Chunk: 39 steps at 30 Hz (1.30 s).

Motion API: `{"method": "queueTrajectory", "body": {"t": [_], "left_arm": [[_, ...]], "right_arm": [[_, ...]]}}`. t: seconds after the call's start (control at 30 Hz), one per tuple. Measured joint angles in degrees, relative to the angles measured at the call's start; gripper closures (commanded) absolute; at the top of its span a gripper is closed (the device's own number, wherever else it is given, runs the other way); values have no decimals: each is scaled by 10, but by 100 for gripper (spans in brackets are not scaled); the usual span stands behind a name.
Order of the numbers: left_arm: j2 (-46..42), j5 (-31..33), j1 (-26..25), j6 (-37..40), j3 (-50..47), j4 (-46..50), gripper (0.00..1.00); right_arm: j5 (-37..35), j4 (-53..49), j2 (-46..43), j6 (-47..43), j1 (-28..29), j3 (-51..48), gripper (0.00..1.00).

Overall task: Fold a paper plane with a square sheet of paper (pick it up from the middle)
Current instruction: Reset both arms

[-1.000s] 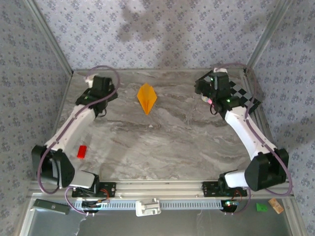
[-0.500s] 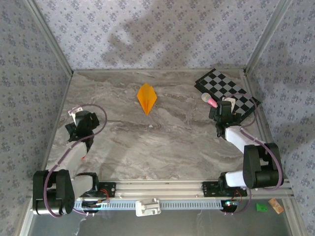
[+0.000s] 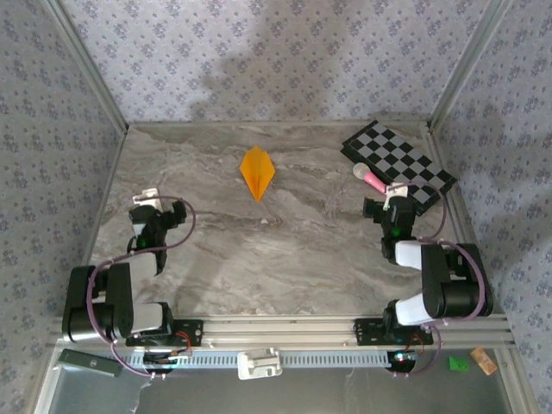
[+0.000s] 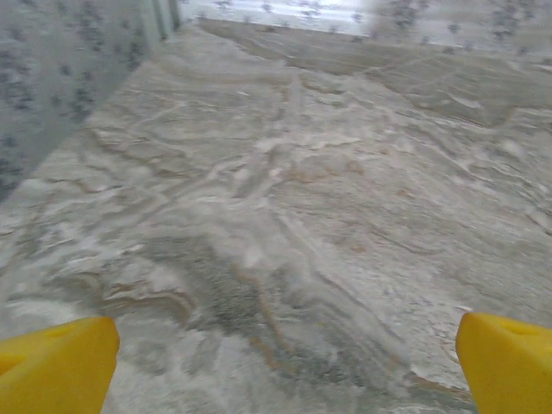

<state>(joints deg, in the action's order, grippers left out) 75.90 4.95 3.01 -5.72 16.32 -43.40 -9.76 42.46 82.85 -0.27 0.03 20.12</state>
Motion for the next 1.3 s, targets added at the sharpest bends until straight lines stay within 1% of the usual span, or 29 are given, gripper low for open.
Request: {"method": "queueTrajectory", "body": {"t": [0.1,0.2,0.3,0.43,0.6,0.77,1.3], "left_arm": [[39,-33,0,13,0,-36,0],[76,-55,0,20,0,-68,0],[104,-63,0,23,3,-81,0],[113,-64,0,23,14,-80,0],[116,-15,-21,25,59,-49,0],[116,5,-30,29,64,-41,0],[116,11,-30,29,64,-30,0]], "right_arm": [[25,43,30,-3,-7,-8,0],[46,59,41,-5,-9,-8,0],[57,66,41,-7,-9,-6,0],[66,56,42,-7,-11,8,0],[72,54,42,-7,-13,12,0],[75,53,42,-7,-13,12,0],[76,49,42,-7,-13,12,0]]}}
